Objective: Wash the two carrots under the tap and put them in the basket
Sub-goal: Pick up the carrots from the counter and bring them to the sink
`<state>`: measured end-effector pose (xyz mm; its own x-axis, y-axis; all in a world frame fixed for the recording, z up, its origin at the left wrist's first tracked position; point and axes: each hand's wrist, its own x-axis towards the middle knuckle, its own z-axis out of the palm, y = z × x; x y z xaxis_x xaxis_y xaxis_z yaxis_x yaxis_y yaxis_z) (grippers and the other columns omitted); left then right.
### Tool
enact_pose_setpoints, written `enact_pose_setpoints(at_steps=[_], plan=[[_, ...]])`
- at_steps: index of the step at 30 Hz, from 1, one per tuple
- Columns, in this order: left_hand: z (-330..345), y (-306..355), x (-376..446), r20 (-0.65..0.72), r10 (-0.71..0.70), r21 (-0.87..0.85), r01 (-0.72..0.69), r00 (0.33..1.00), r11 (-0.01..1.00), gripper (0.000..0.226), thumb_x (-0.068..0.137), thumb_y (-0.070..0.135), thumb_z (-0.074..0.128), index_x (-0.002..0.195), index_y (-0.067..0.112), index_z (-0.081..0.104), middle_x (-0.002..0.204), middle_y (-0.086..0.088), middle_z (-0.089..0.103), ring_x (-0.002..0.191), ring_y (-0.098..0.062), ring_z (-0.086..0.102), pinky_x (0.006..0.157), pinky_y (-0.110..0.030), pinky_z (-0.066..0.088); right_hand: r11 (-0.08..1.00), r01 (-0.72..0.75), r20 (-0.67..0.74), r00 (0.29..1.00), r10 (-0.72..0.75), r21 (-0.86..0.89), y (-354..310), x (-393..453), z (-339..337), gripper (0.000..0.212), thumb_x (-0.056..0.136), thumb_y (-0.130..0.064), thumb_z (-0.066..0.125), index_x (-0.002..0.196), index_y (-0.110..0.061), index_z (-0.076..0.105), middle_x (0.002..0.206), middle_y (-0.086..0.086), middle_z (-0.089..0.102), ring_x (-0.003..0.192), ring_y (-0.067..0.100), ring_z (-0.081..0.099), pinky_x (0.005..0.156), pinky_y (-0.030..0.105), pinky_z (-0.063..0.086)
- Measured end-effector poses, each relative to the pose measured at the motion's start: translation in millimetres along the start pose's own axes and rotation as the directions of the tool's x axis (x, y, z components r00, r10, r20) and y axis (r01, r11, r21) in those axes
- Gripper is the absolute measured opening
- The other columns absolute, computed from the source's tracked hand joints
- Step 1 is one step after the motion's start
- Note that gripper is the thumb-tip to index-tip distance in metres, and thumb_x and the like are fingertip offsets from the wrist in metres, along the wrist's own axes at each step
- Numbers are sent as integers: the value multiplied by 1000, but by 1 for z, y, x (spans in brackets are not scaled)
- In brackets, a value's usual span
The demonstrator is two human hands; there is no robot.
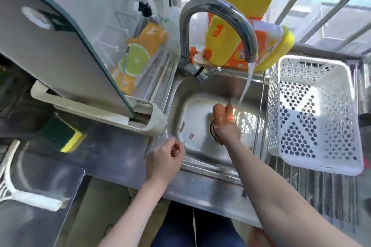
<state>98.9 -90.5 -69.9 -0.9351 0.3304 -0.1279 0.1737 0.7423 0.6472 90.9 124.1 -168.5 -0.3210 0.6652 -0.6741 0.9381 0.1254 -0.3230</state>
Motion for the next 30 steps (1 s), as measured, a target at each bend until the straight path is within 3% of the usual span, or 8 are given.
enact_pose_setpoints(at_steps=[4, 7, 10, 14, 16, 19, 23, 30], plan=[[22, 15, 20, 18, -34, 2, 34, 999, 999, 27, 89, 27, 62, 67, 25, 47, 52, 12, 44, 54, -15, 47, 52, -27, 35, 991, 59, -38, 997, -64, -121, -3, 23, 16, 70, 88, -50, 46, 148, -16, 34, 126, 16, 63, 117, 34, 59, 107, 42, 41], [35, 23, 29, 50, -76, 15, 75, 996, 997, 23, 90, 29, 60, 70, 22, 51, 54, 10, 47, 56, -16, 52, 52, -28, 39, 965, 77, -19, 996, -84, -251, -8, 34, 32, 60, 84, -34, 61, 137, -10, 44, 129, 14, 59, 122, 33, 53, 97, 40, 46], [46, 27, 38, 108, -117, 20, 116, 987, 993, 15, 88, 29, 61, 76, 22, 56, 56, 11, 49, 60, -19, 54, 58, -33, 47, 928, 110, 17, 994, -111, -356, -12, 37, 36, 58, 89, -42, 60, 133, -9, 41, 131, 15, 57, 122, 34, 52, 91, 41, 46], [51, 33, 47, 182, -161, 128, 139, 970, 982, 17, 90, 37, 57, 80, 24, 58, 59, 14, 51, 65, -15, 52, 52, -26, 33, 995, 102, -138, 985, -104, -23, 2, 40, 19, 61, 95, -55, 40, 137, -11, 38, 117, 13, 66, 107, 33, 62, 88, 41, 46], [52, 34, 53, 213, -186, 158, 154, 959, 975, 22, 91, 43, 54, 78, 26, 55, 62, 14, 53, 67, -14, 53, 51, -24, 30, 994, 9, -160, 987, 8, 109, 14, 46, 12, 63, 96, -48, 44, 142, -6, 34, 135, 17, 54, 124, 36, 51, 97, 44, 43], [57, 33, 64, 255, -208, 167, 168, 944, 971, 24, 91, 46, 54, 82, 24, 59, 68, 12, 57, 70, -15, 55, 57, -27, 36, 992, -96, -36, 994, 99, 85, 23, 55, 16, 78, 93, -47, 54, 148, -1, 23, 150, 19, 36, 138, 38, 32, 108, 48, 33], [60, 25, 75, 292, -184, 123, 154, 939, 980, 26, 90, 46, 55, 75, 26, 54, 65, 11, 58, 69, -16, 58, 61, -30, 44, 987, -58, 16, 998, 56, 152, 15, 66, 19, 56, 87, -38, 64, 129, -7, 45, 124, 16, 60, 117, 34, 56, 99, 42, 45], [70, 10, 88, 411, -248, 43, 253, 877, 966, 21, 90, 41, 55, 77, 24, 57, 73, 7, 63, 71, -18, 60, 63, -31, 46, 925, -89, 41, 996, 80, 368, 3, 58, -11, 48, 77, -31, 73, 116, -8, 57, 104, 9, 64, 106, 29, 61, 83, 29, 44]])
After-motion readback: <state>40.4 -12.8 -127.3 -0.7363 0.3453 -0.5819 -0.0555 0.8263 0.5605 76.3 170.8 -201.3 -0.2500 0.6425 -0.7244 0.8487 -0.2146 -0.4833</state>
